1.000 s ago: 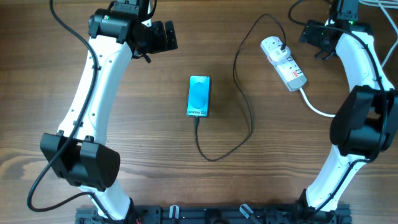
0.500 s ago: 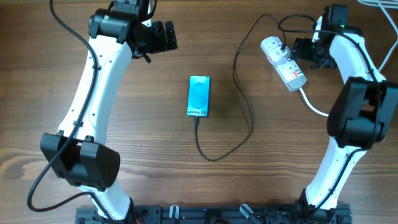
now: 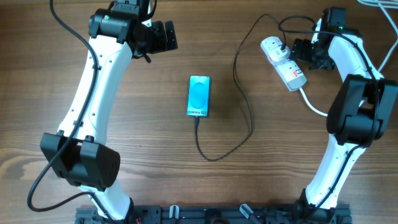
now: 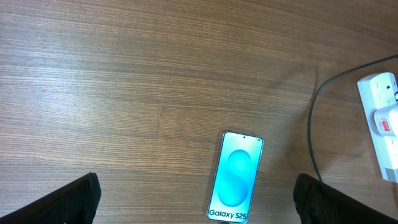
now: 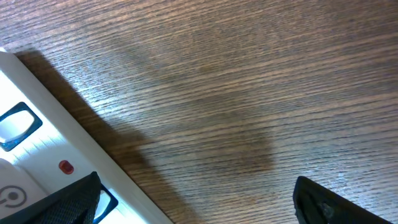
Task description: Plug charger to phone and switch on socket
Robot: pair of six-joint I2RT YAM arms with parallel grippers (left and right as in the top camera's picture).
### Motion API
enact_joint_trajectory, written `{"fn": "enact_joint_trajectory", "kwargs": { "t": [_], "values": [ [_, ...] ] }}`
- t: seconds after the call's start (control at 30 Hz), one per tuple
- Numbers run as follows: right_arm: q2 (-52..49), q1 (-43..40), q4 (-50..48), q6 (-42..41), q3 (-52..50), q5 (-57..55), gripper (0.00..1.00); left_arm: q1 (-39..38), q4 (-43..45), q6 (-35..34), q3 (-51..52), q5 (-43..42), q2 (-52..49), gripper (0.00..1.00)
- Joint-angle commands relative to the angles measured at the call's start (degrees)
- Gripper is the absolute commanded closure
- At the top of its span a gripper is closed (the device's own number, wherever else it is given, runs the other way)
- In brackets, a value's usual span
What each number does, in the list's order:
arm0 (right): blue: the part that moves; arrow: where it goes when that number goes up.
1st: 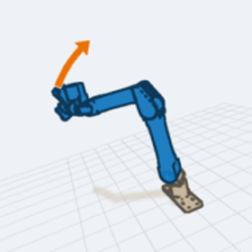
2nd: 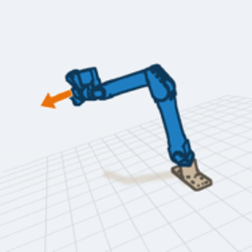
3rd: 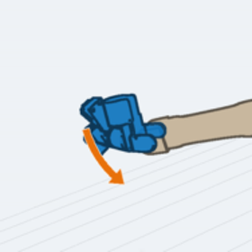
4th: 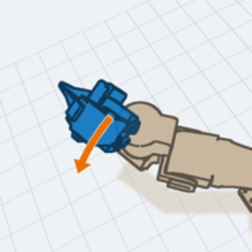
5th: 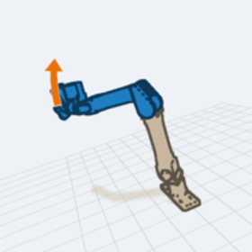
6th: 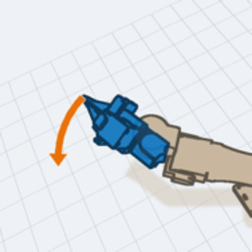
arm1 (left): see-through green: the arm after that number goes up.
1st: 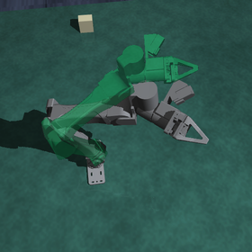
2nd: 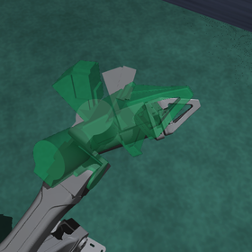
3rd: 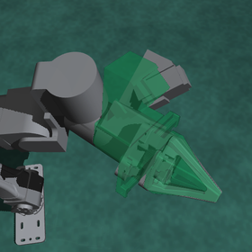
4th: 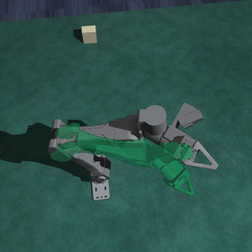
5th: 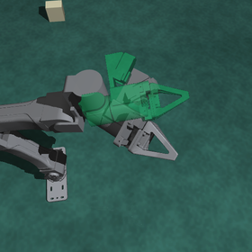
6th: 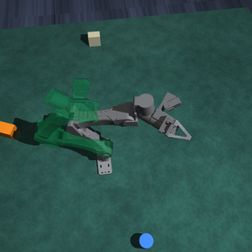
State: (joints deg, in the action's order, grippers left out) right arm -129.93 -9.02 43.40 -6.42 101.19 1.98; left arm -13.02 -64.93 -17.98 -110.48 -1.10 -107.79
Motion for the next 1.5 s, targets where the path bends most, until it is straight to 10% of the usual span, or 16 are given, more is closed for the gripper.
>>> {"fn": "enact_joint_trajectory", "kwargs": {
  "t": [0.0, 0.63, 1.07, 1.47],
  "values": [
    [-2.9, 0.4, 1.8, 0.3, -0.5, 6.0, 0.00, 0.2, 0.0, -0.7, 0.3, 1.0, -0.2, 0.00],
    [0.3, 0.1, 4.7, -1.0, -1.2, 5.7, 0.00, 0.2, 0.0, -0.7, 0.3, 1.0, -0.2, 0.00],
    [36.8, 0.5, 20.8, -6.7, -2.8, 1.0, 0.00, 0.2, 0.0, -0.7, 0.3, 1.0, -0.2, 0.00],
    [75.8, 6.0, 19.2, -11.8, -26.9, 1.1, 0.00, 0.2, 0.0, -0.7, 0.3, 1.0, -0.2, 0.00]
  ]
}}
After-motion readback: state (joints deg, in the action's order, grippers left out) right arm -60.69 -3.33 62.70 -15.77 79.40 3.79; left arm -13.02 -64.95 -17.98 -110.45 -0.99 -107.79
